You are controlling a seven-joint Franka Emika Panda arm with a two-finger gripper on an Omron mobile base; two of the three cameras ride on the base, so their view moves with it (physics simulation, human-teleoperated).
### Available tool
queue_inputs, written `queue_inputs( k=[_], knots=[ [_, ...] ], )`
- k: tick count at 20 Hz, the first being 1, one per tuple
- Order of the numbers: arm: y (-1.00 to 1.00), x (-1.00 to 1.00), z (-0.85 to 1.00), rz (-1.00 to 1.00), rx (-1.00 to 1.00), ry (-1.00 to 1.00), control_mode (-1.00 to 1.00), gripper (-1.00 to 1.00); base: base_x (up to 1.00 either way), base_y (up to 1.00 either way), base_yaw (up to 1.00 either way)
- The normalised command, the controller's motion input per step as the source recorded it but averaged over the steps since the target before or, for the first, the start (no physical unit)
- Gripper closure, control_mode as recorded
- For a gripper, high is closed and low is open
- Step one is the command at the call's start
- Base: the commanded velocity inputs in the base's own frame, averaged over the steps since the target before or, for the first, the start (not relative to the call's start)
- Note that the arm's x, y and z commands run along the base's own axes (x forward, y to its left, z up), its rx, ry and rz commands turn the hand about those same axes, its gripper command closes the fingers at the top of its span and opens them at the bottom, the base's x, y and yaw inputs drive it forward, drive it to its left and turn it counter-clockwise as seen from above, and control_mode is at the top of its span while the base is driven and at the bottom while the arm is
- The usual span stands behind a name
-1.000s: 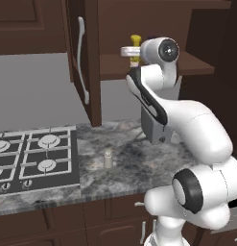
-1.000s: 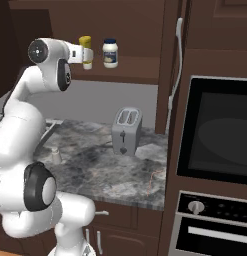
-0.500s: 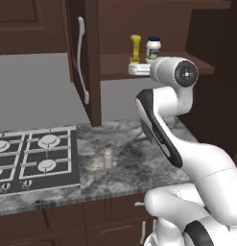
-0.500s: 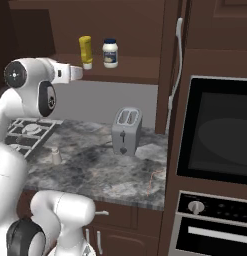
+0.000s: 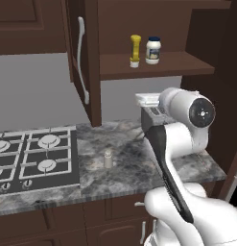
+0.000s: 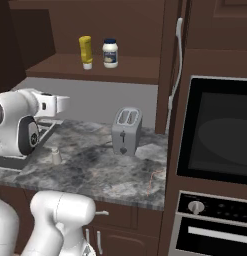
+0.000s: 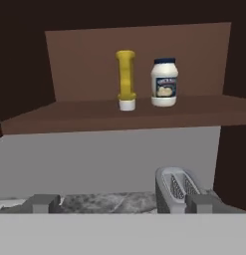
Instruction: There are various items on the counter. Only move the condiments/shakers into the cabinet.
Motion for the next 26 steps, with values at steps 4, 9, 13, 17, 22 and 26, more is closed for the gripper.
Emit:
queue_inputs(
  k=[4,9,13,17,22,26],
  knots=[
    [0.05,-0.78,-0.53,0.00,0.00,0.06,-1.00,-1.00,0.00,0.00,0.00],
    [0.00,-0.21,-0.59,0.00,0.00,0.33,-1.00,-1.00,0.00,0.00,0.00],
    [0.00,0.14,-0.33,0.00,0.00,0.52,-1.00,-1.00,0.00,0.00,0.00],
    [-0.01,0.15,-0.03,0.00,0.00,0.16,-1.00,-1.00,0.00,0.00,0.00],
    [0.00,0.00,-0.01,0.00,0.01,0.00,-1.00,-1.00,0.00,0.00,0.00],
    [0.24,0.00,-0.34,0.04,0.00,0.19,-1.00,-1.00,0.00,0.00,0.00]
  ],
)
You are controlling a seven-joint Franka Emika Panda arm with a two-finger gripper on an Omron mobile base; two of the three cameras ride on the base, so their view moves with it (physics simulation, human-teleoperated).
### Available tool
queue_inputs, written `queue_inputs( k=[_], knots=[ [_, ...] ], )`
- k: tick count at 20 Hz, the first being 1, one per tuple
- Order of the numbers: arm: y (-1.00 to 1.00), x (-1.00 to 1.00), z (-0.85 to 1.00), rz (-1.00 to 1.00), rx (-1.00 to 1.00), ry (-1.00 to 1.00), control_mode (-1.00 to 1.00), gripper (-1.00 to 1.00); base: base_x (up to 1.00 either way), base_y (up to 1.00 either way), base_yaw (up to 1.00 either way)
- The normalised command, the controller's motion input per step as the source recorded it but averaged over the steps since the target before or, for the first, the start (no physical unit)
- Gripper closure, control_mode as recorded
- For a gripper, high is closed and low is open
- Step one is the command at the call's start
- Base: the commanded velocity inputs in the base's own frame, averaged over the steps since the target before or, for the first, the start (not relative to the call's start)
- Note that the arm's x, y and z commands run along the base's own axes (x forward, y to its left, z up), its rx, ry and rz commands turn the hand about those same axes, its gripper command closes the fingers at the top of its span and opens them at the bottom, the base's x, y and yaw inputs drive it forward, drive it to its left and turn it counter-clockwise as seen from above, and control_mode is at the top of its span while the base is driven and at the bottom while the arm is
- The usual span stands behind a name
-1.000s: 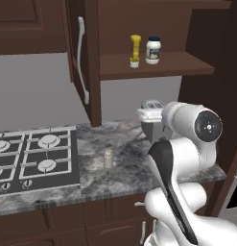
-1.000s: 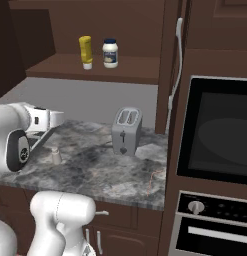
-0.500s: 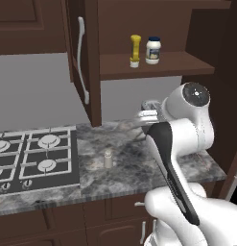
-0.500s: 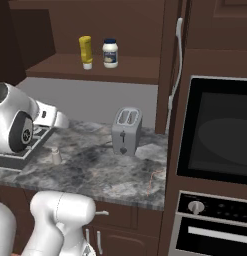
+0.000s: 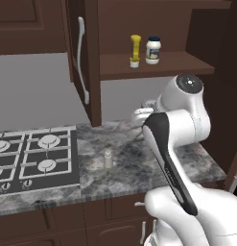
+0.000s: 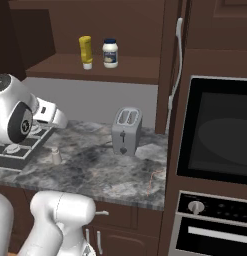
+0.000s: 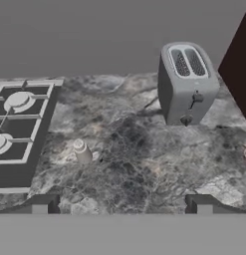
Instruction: There are various items on the counter. Only move the condiments/shakers into the cabinet.
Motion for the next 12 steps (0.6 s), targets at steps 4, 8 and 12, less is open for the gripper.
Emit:
queue_inputs(
  k=[4,8,12],
  knots=[
    [0.48,0.08,-0.50,0.16,0.00,0.32,-1.00,-1.00,0.00,0.00,0.00],
    [0.19,0.34,-0.60,0.23,0.00,0.36,-1.00,-1.00,0.00,0.00,0.00],
    [0.00,0.21,-0.54,0.26,0.00,0.15,-1.00,-1.00,0.00,0.00,0.00]
  ],
)
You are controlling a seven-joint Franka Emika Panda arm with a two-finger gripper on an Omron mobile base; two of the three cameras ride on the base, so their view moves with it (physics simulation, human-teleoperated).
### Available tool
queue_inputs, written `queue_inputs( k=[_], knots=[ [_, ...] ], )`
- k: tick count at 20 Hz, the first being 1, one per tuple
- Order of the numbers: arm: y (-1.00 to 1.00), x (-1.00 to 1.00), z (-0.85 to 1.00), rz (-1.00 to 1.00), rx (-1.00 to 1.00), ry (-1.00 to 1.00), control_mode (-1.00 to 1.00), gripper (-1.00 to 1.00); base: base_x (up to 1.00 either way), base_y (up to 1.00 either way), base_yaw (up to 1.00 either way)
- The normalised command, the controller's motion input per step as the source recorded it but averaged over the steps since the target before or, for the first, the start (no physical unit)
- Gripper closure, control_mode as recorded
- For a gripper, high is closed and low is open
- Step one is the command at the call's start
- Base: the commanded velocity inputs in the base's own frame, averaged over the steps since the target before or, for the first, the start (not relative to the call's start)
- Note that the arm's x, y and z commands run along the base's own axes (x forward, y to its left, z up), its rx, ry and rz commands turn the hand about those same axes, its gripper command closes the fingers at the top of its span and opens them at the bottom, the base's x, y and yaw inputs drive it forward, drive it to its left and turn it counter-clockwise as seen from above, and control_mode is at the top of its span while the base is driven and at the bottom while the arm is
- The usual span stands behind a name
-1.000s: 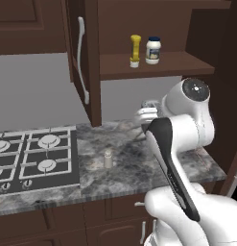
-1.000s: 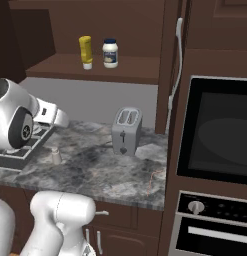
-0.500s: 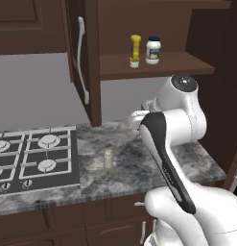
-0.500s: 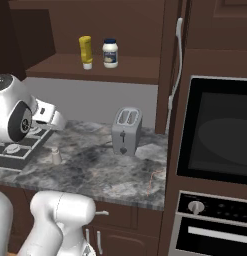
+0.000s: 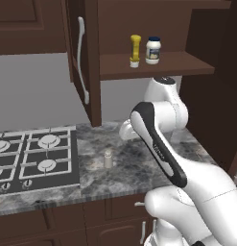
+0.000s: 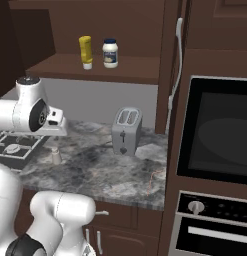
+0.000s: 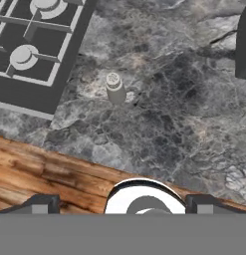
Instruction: There are various items on the counter. Only move the condiments/shakers into the cabinet.
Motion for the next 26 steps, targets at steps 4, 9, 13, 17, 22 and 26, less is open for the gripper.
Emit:
queue_inputs(
  k=[4,9,13,17,22,26],
  knots=[
    [0.00,0.09,-0.45,0.04,-0.04,0.00,-1.00,-1.00,0.00,0.00,0.00],
    [0.02,0.09,-0.66,0.04,0.00,-0.01,-1.00,-1.00,0.00,0.00,0.00],
    [0.17,0.27,-0.50,0.00,0.07,-0.03,-1.00,-1.00,0.00,0.00,0.00],
    [0.24,0.38,-0.44,0.00,0.11,-0.09,-1.00,-1.00,0.00,0.00,0.00],
    [0.24,0.41,-0.24,0.00,0.01,-0.08,-1.00,-1.00,0.00,0.00,0.00],
    [0.20,0.38,-0.08,-0.04,-0.02,-0.01,-1.00,-1.00,0.00,0.00,0.00]
  ],
)
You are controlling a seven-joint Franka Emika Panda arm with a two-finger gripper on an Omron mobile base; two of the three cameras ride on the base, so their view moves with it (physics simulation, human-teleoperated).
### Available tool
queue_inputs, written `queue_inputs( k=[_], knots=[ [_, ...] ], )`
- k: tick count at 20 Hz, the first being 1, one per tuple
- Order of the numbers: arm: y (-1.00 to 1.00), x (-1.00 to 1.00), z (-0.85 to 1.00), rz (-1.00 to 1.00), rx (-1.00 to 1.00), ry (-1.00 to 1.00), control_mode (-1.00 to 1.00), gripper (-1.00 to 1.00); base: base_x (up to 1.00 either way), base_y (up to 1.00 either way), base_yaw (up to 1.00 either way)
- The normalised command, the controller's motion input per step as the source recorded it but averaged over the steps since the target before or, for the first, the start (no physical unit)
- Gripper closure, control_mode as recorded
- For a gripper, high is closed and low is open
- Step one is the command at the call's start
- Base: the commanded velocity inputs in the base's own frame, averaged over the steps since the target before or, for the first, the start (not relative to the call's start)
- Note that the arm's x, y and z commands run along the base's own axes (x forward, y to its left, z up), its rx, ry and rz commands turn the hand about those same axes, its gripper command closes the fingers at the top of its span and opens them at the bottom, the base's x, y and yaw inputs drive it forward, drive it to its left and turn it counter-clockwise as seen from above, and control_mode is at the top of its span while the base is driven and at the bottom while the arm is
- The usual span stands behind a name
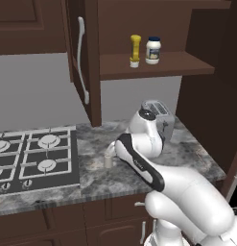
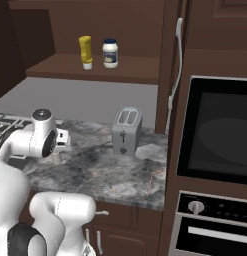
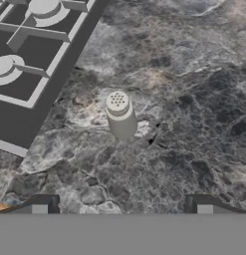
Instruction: There are various items on the counter. Only move the condiments/shakers into the cabinet.
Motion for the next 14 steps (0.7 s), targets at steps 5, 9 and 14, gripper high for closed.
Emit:
queue_inputs(
  k=[5,9,14],
  knots=[
    [0.22,0.24,-0.02,-0.08,0.00,0.00,-1.00,-1.00,0.00,0.00,0.00],
    [0.21,0.20,0.00,-0.08,0.00,0.00,-1.00,-1.00,0.00,0.00,0.00],
    [0.20,0.19,-0.02,-0.05,-0.01,0.00,-1.00,-1.00,0.00,0.00,0.00]
  ],
)
